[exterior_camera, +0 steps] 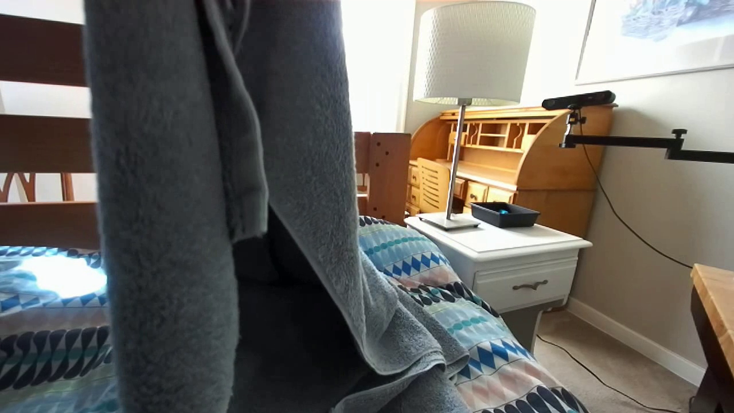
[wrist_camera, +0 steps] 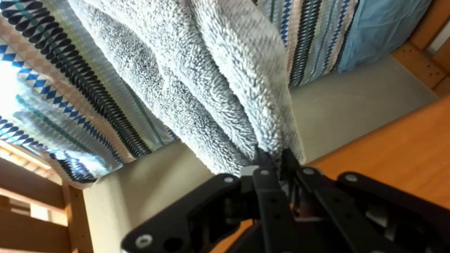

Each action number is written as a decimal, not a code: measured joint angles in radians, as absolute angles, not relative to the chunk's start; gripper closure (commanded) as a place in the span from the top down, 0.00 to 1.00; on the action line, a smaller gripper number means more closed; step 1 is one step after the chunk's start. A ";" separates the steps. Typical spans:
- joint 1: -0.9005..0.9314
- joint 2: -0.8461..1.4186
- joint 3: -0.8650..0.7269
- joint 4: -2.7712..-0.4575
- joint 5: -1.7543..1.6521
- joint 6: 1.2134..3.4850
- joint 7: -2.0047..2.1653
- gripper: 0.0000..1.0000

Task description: Move the towel to the left

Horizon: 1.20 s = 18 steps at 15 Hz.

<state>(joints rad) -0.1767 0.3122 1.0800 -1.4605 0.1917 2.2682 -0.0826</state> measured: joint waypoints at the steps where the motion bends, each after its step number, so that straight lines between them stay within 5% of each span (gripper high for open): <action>1: -0.172 0.336 1.075 -1.467 0.192 2.254 -0.091 0.02; 8: -0.127 0.488 1.019 -1.528 0.189 2.169 -0.129 0.02; 18: 0.127 0.561 0.703 -1.536 0.356 2.056 -0.308 0.02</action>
